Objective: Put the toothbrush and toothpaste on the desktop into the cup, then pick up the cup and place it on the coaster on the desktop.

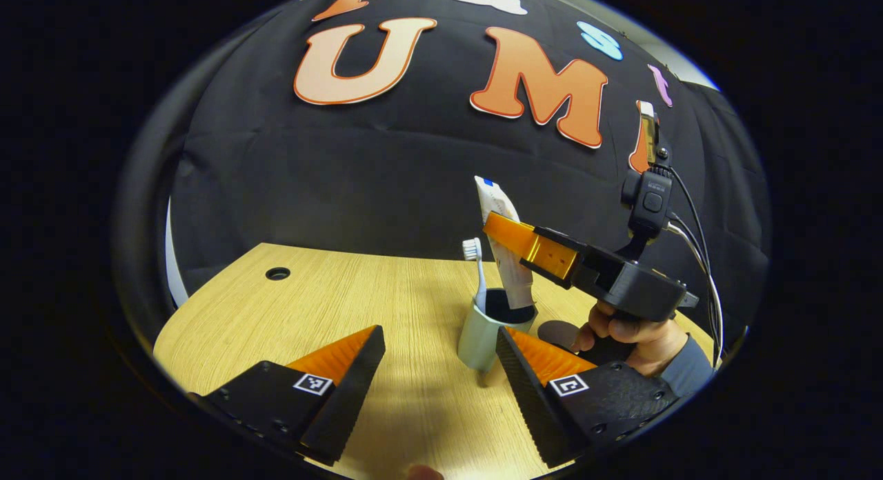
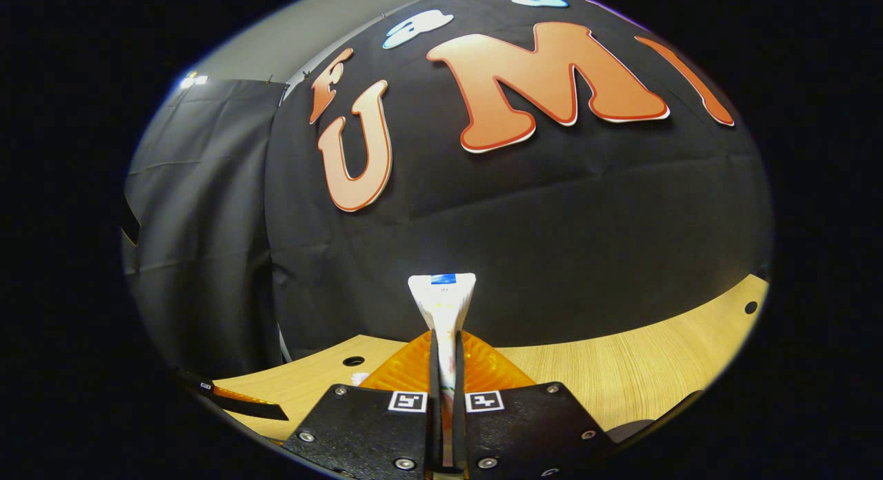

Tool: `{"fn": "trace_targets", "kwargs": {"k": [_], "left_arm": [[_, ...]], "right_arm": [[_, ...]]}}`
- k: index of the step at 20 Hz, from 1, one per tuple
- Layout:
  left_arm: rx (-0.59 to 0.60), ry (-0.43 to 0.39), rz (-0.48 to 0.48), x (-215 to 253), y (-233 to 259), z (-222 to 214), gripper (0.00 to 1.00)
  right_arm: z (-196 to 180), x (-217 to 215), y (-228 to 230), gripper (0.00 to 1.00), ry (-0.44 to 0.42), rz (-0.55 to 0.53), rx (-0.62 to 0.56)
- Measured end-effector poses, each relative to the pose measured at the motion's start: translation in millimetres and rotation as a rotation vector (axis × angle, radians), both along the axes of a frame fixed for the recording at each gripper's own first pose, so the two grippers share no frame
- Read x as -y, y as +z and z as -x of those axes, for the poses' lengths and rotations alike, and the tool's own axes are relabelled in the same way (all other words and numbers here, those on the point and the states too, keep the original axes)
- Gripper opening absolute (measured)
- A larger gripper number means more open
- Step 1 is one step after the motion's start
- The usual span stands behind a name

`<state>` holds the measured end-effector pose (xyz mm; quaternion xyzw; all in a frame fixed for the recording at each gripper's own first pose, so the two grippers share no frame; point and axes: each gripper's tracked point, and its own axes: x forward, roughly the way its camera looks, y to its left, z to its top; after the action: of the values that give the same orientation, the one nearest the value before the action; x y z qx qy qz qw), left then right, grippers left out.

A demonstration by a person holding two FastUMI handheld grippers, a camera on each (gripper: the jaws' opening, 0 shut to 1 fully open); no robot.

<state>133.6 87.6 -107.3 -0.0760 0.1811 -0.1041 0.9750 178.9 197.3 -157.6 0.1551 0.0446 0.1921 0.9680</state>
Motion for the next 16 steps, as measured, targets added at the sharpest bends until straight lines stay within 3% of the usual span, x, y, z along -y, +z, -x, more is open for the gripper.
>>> {"fn": "trace_targets", "kwargs": {"k": [8,16], "left_arm": [[-0.02,0.019,-0.023,-5.2,-12.0,9.1,0.98],[-0.042,0.021,-0.02,1.0,-14.5,24.1,0.98]], "right_arm": [[6.2,-5.2,-26.9,0.08,0.002,0.076,-0.055],[37.9,13.4,-28.8,0.11,0.007,0.146,-0.105]]}}
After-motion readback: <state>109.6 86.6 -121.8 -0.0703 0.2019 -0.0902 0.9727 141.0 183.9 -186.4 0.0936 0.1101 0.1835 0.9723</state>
